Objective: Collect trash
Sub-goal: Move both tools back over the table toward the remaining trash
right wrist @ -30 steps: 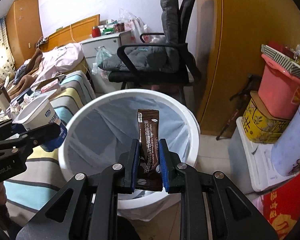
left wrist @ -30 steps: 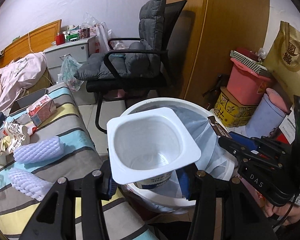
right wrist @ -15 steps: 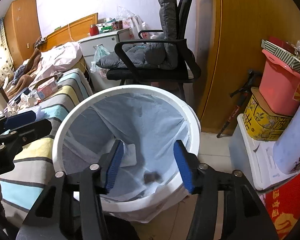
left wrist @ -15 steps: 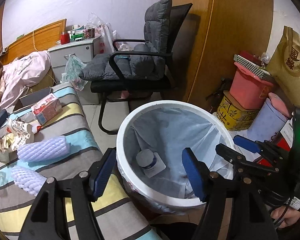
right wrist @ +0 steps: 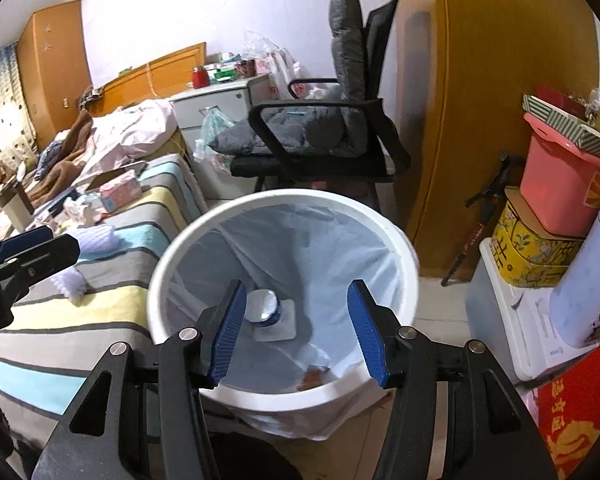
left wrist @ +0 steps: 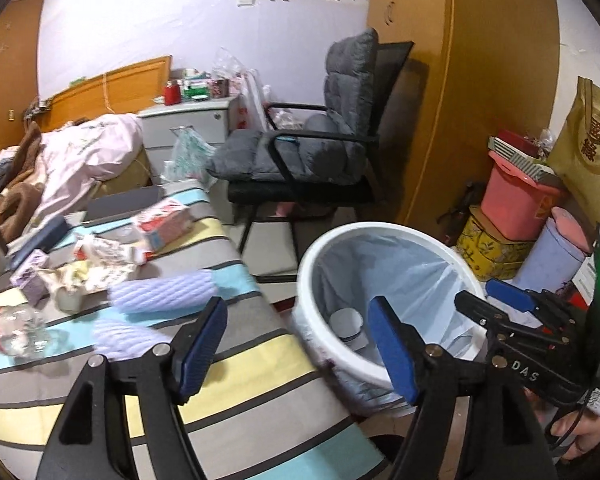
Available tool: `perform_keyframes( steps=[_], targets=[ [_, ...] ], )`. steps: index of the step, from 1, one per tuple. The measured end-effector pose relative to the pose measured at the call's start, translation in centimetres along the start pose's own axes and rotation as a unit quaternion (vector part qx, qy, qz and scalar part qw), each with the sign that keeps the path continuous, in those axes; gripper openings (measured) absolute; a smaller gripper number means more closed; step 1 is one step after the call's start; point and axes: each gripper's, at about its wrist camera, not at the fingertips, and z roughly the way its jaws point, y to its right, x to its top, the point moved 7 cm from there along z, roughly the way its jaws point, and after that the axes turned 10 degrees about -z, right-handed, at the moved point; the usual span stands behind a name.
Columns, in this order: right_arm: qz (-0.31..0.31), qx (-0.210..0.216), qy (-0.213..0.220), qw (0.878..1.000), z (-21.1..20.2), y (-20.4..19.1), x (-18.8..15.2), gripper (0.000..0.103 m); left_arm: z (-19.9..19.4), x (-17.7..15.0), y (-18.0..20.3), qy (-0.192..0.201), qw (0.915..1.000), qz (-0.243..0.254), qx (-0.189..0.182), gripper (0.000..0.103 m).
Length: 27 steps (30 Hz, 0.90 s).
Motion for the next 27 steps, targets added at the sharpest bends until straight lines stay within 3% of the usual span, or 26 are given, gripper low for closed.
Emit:
perform_keyframes(
  steps=[14,27],
  targets=[
    [-0.05,0.06,0.03,0.996,-0.8,-7.7,1.7,0.055,-4.7,-1.3,-9.3,0.028,0.9948,-0.058,0.079,0.076],
    [-0.103,0.108,0.033,0.988,0.2,-14.6,2.9,0.055,-8.4,-2.2,-19.0,0.046,0.9806,-0.12,0.148,0.077]
  ],
)
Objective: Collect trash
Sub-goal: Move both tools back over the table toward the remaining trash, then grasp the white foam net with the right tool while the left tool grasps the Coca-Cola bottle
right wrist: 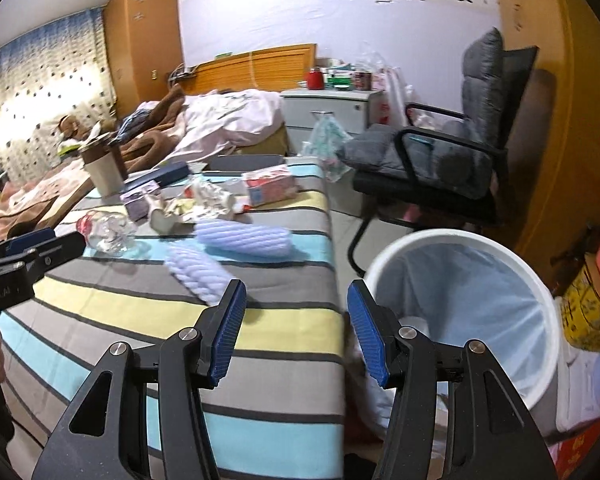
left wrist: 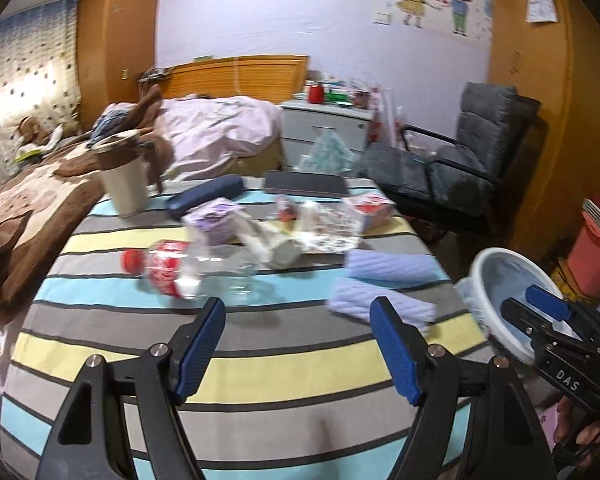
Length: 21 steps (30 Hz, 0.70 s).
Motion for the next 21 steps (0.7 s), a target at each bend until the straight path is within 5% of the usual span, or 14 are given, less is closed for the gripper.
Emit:
perform_keyframes(
  steps=[14,21],
  targets=[
    [-0.058,0.044,-0.025,0.997,3.6,-4.8,1.3,0.055,1.8,0.9,-8.5,-0.008,0.9964,-0.048,0.069,0.077],
    [-0.077,0.07,-0.056,0.993,5.9,-5.7,1.2,0.055,3.9,1.5,-10.0,-0.026,0.9955,-0.069,0.06,0.08]
  ],
)
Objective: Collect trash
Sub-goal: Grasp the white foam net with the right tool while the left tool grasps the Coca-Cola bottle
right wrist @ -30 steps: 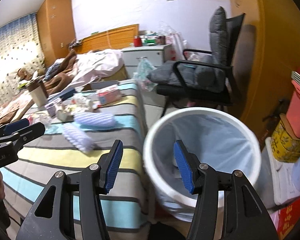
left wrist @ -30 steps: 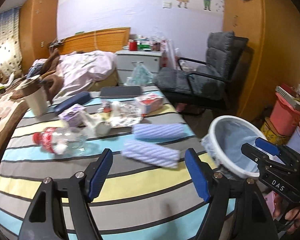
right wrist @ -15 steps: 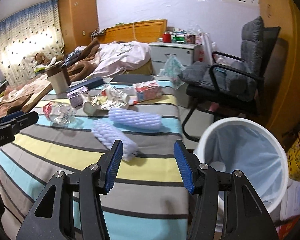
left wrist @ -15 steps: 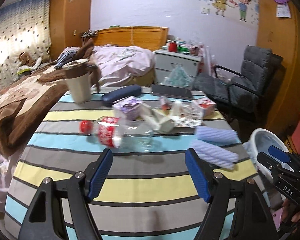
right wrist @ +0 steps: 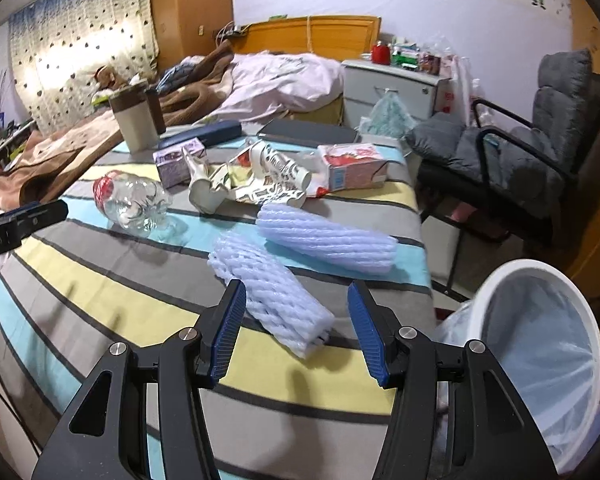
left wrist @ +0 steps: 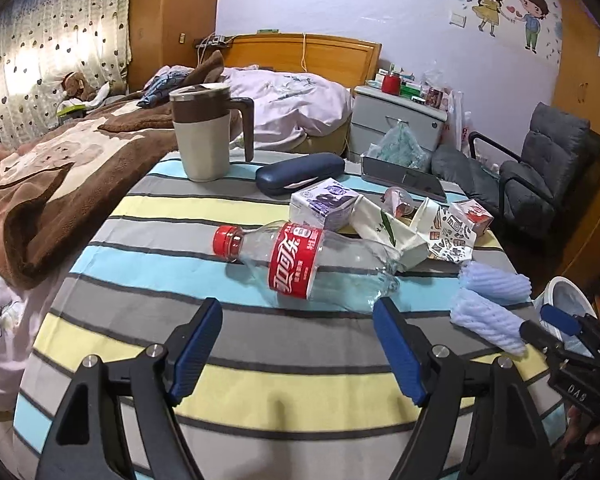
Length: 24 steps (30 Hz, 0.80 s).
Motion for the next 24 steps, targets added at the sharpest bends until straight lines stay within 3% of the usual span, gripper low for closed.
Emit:
perform_keyframes(
  steps=[3,7,22,24],
  targets=[
    [-0.009,0.015,-0.013,1.0,0.7,-0.4,-0.2,0.055,1.1,0.5,0.0,-0.014,0.9995,-0.017,-0.023,0.08],
    [-0.021,0.034,-0.025,0.999,1.4,-1.2,-0.3,0.055,2.5,1.2,0.0,-0.018,0.9996,-0.016,-0.014,0.082],
    [-0.033,0.03,-0.045,0.998,2.3,-1.8,-0.4,0.055,7.1,2.2,0.9,-0.071,0.9936,-0.073,-0.049,0.091],
    [-0.034,0.027,-0.045,0.998,2.2,-1.8,-0.3,0.043,6.9,2.3,0.9,-0.067,0.9947,-0.063,-0.046,0.092]
  ],
)
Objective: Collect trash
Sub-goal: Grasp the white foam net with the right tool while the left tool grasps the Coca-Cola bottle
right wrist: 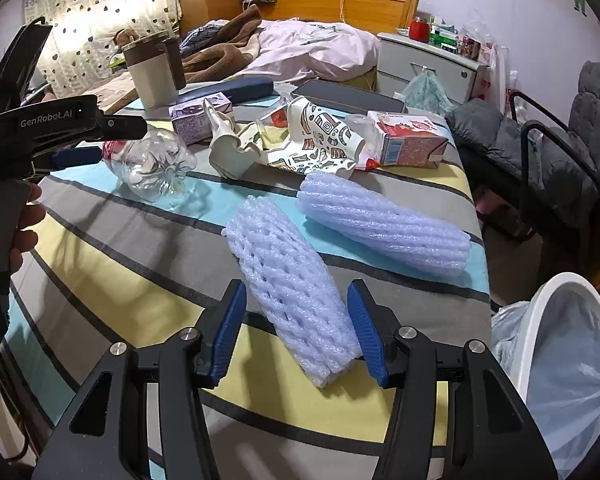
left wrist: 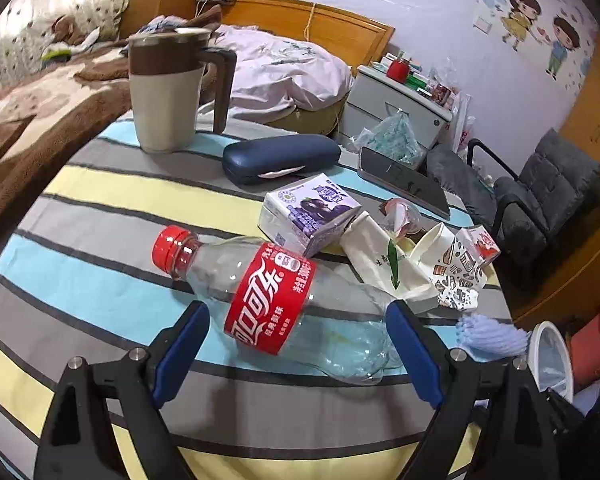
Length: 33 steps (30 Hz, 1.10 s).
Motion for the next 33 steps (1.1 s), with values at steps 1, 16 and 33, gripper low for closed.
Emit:
perform_keyframes(
  steps=[1,16,33],
  targets=[
    [0.001,0.001,-0.001,1.0,0.0,0.0,0.0,0.042,-0.1,0.1,-0.2,-0.001,1.0,0.002,0.002,0.092],
    [0.009,0.022,0.007,1.0,0.2,-1.6,1.3,0.026,-1.5,1.2,-3.5,0.006,0.9996,-0.006,0.026,0.093],
    [0.028,0.023,0.02,0.999,-0.5,-0.6,0.8,0.025,2.8,2.1,-1.7,-0.03,0.9914,-0.106,0.07,0.095]
  ],
)
